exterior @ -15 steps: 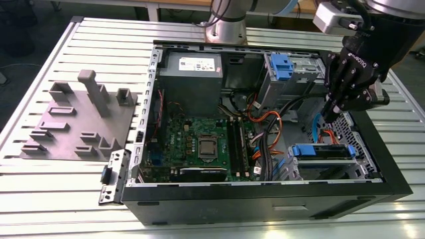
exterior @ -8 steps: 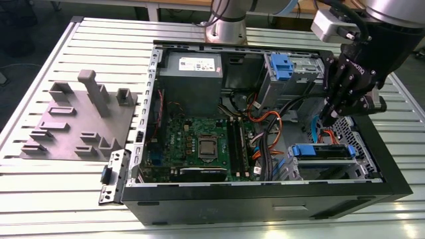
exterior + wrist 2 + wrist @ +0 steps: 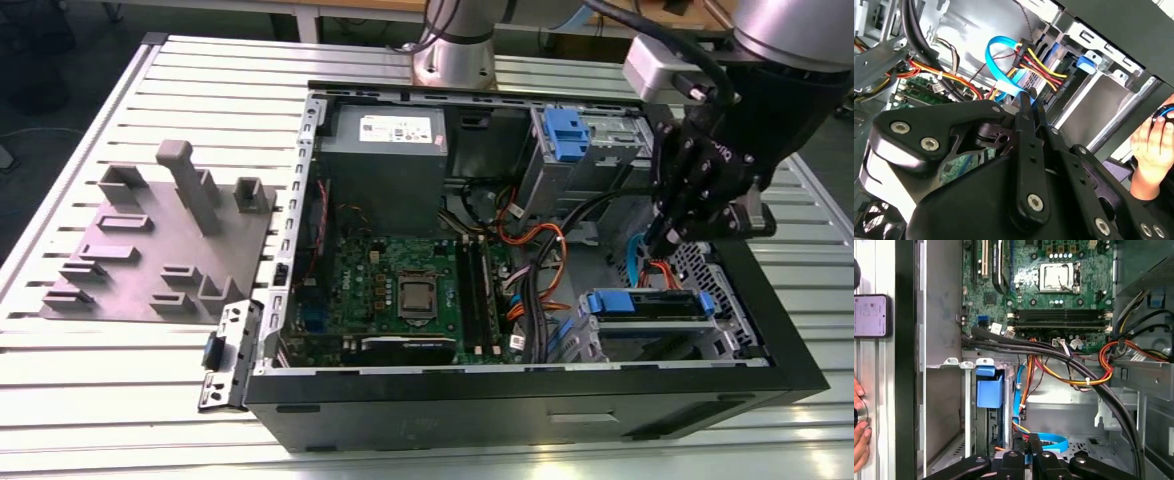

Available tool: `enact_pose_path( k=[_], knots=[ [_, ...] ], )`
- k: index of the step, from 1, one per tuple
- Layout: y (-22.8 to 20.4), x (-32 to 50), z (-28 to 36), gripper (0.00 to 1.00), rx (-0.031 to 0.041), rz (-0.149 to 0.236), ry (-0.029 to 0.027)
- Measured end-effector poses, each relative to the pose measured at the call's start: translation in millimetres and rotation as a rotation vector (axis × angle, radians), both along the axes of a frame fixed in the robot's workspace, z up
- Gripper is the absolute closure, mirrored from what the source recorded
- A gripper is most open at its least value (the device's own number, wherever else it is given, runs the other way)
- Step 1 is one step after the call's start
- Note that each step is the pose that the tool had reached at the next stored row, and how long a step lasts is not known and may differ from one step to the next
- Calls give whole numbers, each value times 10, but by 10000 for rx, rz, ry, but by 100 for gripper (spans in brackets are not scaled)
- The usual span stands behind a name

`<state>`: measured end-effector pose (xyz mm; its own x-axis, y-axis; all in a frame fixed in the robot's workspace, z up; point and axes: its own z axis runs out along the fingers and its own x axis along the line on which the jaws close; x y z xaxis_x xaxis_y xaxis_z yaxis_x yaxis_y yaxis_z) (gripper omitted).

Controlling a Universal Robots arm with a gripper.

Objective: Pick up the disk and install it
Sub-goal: 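Insert the second disk wire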

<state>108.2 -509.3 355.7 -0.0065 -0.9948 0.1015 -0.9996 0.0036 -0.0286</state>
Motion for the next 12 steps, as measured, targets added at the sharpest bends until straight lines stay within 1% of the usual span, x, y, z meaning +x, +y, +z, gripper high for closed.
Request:
enact_pose_path(
  k=[1,3,5,9,12],
  knots=[
    [-9,-10,-5,84,1,1,-48],
    [-32,-31,-18,84,30,0,-100],
    [-60,-46,-31,84,102,0,-134],
    [-115,-67,-57,84,291,-1,-177],
    [-175,-73,-75,84,373,0,-222]
  ],
)
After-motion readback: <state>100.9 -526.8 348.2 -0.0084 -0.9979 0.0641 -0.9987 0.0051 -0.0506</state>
